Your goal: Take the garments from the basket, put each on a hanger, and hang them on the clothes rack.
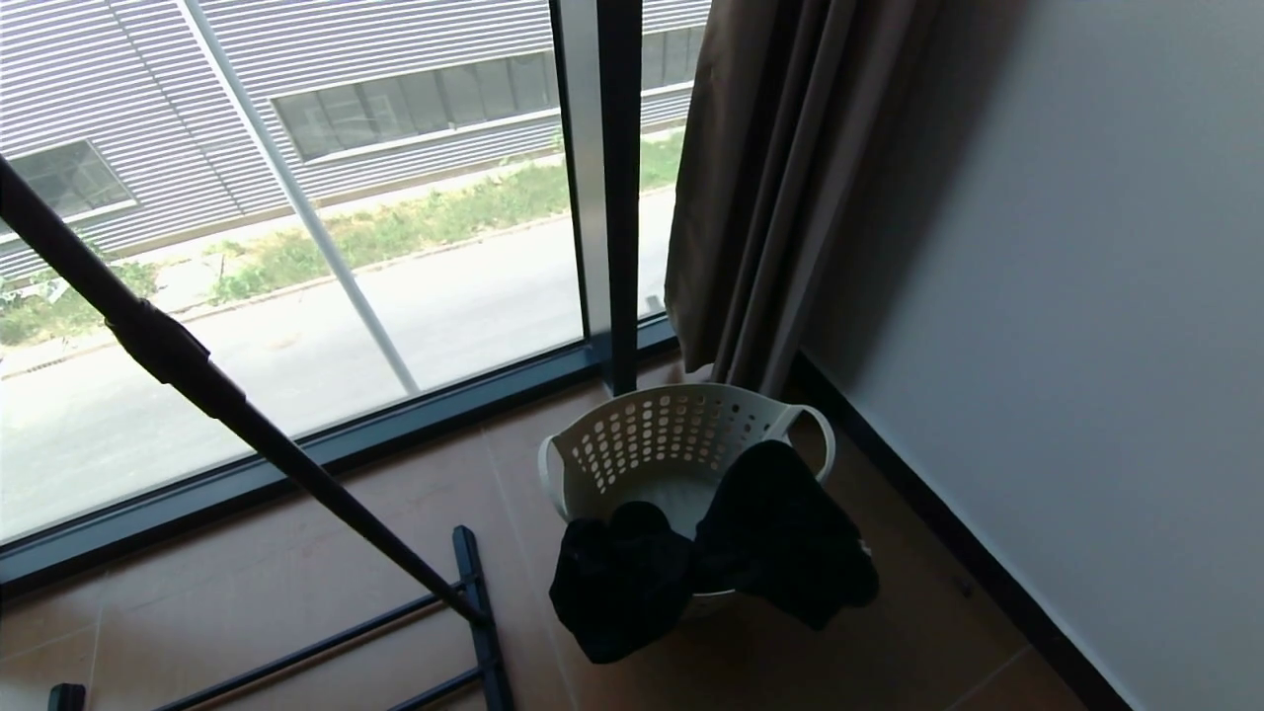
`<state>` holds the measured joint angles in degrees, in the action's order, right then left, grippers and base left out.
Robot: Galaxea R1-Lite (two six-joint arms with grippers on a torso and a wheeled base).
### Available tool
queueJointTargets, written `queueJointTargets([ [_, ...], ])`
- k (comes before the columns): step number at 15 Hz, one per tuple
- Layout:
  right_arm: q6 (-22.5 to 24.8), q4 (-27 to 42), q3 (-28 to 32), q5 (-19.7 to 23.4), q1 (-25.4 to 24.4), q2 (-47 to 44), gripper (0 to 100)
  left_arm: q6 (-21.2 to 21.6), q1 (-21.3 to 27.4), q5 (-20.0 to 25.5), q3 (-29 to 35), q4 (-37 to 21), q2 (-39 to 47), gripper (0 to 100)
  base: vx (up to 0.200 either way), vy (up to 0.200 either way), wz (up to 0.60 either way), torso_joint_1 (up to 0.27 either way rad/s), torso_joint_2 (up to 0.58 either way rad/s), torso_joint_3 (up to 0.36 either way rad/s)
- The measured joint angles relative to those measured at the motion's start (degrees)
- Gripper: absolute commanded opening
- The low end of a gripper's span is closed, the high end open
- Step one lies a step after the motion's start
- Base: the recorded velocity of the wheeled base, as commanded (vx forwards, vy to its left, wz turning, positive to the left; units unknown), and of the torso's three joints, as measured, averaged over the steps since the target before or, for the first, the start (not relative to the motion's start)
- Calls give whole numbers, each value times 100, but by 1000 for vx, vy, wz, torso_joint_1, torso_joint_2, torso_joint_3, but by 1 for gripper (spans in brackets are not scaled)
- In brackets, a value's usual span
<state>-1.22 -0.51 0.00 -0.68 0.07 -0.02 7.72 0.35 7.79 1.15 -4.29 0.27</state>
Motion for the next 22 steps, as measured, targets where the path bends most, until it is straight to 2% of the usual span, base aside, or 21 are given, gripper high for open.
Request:
queueJointTargets([
  [22,0,0,0,-2,0,0,100,-6,-2,11,9,0,4,100,0,0,0,3,3,-195],
])
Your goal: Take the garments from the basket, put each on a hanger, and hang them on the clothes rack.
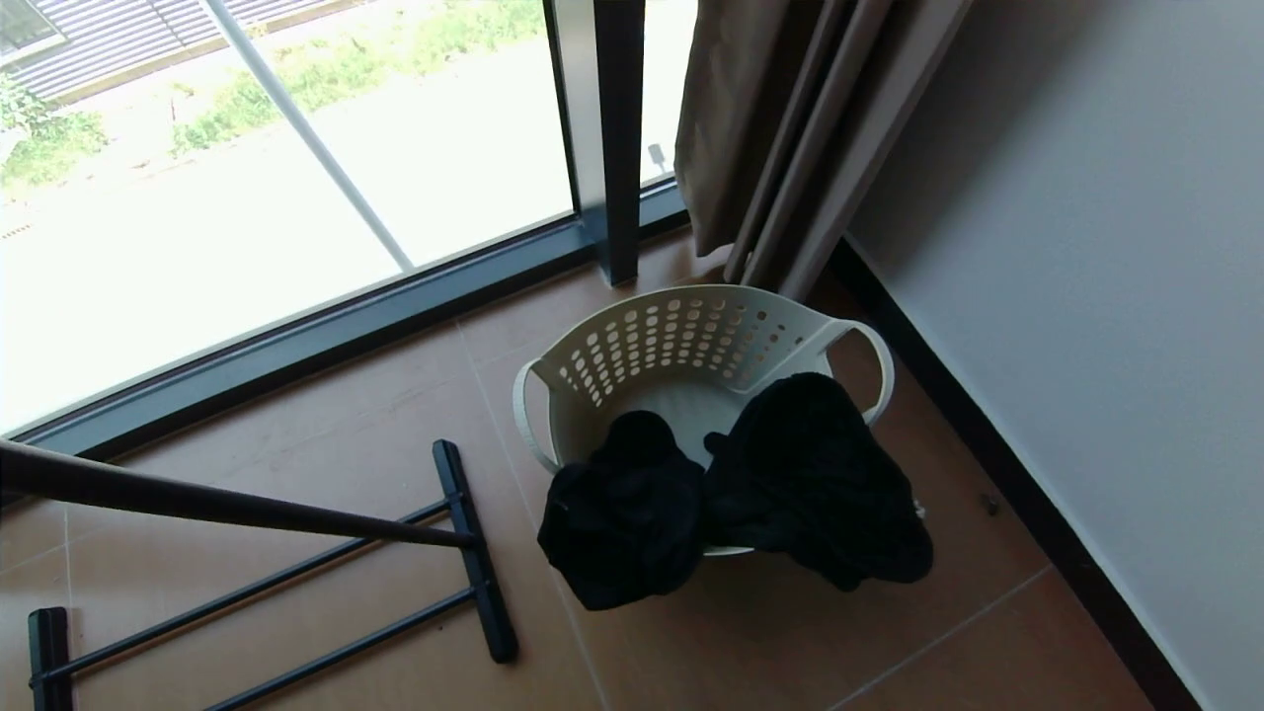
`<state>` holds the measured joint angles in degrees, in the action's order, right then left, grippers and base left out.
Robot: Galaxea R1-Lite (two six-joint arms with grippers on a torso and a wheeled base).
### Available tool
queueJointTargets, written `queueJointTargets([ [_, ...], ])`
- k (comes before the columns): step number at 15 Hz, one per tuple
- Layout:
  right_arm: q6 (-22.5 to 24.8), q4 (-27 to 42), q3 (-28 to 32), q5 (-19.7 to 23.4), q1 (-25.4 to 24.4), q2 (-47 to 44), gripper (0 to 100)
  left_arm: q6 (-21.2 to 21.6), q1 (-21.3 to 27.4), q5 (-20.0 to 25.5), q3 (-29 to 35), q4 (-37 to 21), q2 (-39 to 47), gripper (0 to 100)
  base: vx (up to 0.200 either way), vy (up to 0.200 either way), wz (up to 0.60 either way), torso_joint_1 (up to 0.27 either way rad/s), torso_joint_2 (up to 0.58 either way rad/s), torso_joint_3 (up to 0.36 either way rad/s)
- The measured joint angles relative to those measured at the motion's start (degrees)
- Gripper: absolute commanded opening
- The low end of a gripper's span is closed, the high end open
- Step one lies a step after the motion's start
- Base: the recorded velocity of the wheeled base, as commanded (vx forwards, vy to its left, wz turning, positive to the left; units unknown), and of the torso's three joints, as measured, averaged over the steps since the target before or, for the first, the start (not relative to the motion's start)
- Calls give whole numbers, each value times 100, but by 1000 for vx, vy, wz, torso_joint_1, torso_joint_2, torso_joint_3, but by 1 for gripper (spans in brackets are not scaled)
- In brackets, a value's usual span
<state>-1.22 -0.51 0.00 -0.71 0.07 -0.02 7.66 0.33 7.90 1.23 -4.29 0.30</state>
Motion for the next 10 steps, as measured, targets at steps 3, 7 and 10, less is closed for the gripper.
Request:
queueJointTargets([
  [3,-1,-6,0,-7,0,0,100,-7,2,-11,-2,5,0,100,0,0,0,1,4,-176],
  [7,208,173,13,-13,-2,-39,100,-22,-9,-21,-9,9,2,100,0,0,0,-1,3,-20],
  [10,375,256,482,5,-60,-651,100,-33,-6,-24,-9,9,0,100,0,0,0,0,0,0],
])
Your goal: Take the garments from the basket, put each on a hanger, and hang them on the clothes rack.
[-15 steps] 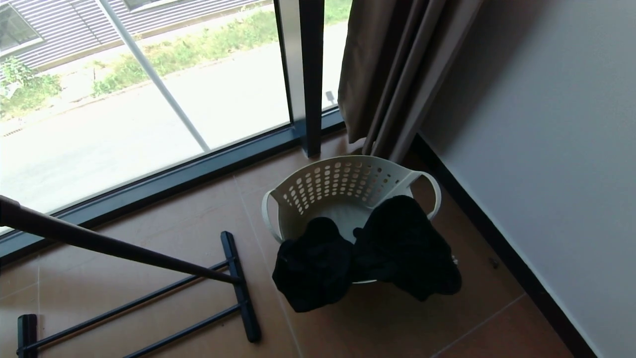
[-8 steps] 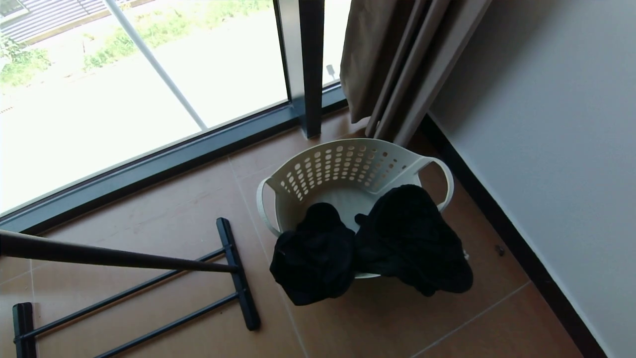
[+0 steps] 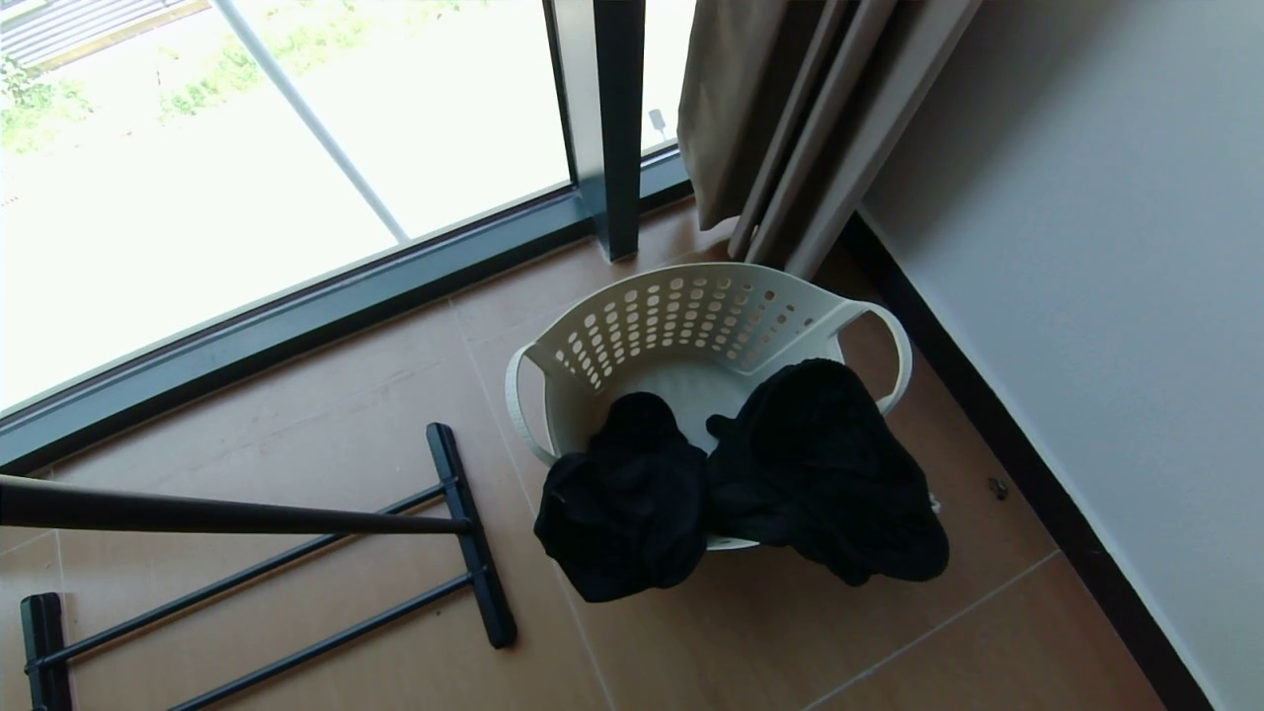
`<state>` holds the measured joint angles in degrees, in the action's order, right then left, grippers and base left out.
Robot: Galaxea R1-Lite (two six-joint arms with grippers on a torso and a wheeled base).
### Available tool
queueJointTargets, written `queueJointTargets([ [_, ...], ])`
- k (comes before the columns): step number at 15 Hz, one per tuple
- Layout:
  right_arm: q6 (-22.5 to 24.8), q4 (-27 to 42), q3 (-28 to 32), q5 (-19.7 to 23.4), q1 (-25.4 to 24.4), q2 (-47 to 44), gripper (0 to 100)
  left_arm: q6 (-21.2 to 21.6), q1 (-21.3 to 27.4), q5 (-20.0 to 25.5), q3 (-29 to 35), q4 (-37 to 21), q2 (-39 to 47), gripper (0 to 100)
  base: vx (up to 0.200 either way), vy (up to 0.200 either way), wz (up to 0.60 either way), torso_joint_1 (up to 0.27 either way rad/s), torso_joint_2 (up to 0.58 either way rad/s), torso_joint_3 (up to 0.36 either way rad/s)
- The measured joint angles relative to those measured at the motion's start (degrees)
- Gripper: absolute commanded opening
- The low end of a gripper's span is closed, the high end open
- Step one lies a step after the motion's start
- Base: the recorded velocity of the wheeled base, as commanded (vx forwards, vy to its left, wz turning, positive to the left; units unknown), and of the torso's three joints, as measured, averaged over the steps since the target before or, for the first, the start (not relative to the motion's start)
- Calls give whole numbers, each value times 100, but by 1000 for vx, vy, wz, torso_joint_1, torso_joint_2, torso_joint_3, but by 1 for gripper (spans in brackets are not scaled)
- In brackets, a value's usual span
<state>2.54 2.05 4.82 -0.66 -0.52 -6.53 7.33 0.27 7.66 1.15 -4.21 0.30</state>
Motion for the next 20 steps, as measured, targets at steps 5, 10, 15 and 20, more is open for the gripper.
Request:
queueJointTargets([
  [5,129,-874,817,6,-586,-2309,100,-2,0,0,0,0,0,100,0,0,0,0,0,0],
  [10,1152,-1799,1779,-122,-1096,-5052,100,-5,0,-2,0,0,0,100,0,0,0,0,0,0],
  [15,3031,-1997,3888,-1537,-1747,-7891,100,-2,0,0,0,-2,-1,100,0,0,0,0,0,0],
  [20,3841,-1977,5333,-2157,-2324,-9523,100,-5,0,0,0,-2,-1,100,0,0,0,0,0,0],
])
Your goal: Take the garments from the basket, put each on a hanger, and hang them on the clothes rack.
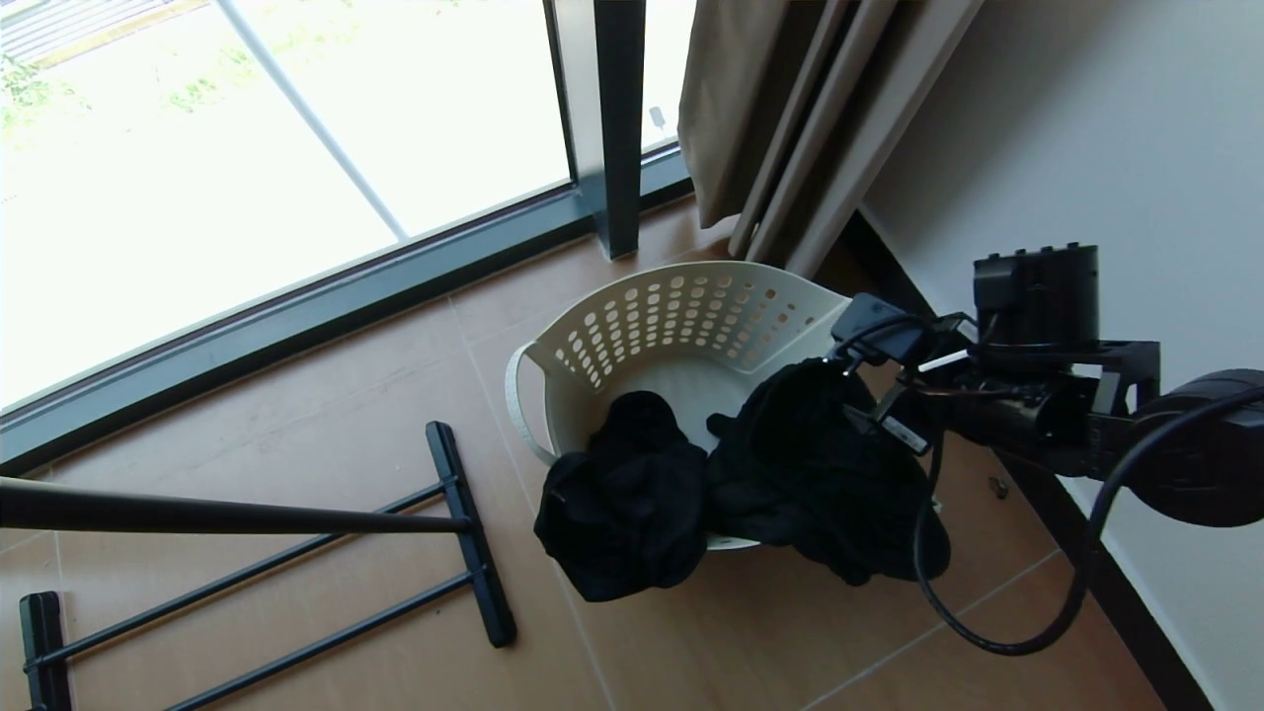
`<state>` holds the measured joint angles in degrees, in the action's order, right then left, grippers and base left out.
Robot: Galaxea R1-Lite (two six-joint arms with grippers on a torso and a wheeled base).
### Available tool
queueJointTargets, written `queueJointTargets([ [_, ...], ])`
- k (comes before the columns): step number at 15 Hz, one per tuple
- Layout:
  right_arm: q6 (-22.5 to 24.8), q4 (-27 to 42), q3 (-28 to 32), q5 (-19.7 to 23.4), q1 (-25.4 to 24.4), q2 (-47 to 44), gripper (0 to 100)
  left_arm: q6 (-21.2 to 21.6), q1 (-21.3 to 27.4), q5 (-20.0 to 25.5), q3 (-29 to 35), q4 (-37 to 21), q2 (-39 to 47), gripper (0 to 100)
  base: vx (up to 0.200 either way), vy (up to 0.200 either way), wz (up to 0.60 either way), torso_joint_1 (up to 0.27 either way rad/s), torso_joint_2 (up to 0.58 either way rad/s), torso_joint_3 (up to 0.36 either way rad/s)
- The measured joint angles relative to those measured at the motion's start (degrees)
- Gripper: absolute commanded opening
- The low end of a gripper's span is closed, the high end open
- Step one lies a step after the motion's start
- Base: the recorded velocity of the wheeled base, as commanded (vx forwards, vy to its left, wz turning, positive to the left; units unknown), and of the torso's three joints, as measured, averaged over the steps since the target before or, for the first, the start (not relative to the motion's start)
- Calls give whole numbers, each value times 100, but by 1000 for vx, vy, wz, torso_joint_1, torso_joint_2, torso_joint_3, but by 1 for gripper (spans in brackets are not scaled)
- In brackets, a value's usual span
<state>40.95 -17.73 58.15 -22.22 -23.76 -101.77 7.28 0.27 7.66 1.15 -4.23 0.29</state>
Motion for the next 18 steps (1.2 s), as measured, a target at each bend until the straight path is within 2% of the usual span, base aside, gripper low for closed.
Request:
queueJointTargets([
  [5,43,-20,1026,-180,-99,-1019,100,2,-2,0,0,0,0,100,0,0,0,0,0,0],
  [10,185,-55,1514,-185,100,-1603,100,2,0,0,0,0,0,100,0,0,0,0,0,0],
  [11,174,-61,1563,-187,130,-1637,0,2,0,0,0,0,0,100,0,0,0,0,0,0],
  [15,117,-90,1558,-172,149,-1596,0,0,0,0,0,0,0,100,0,0,0,0,0,0],
  [18,27,-90,1204,-154,-16,-1104,0,0,0,0,1,0,0,100,0,0,0,0,0,0],
])
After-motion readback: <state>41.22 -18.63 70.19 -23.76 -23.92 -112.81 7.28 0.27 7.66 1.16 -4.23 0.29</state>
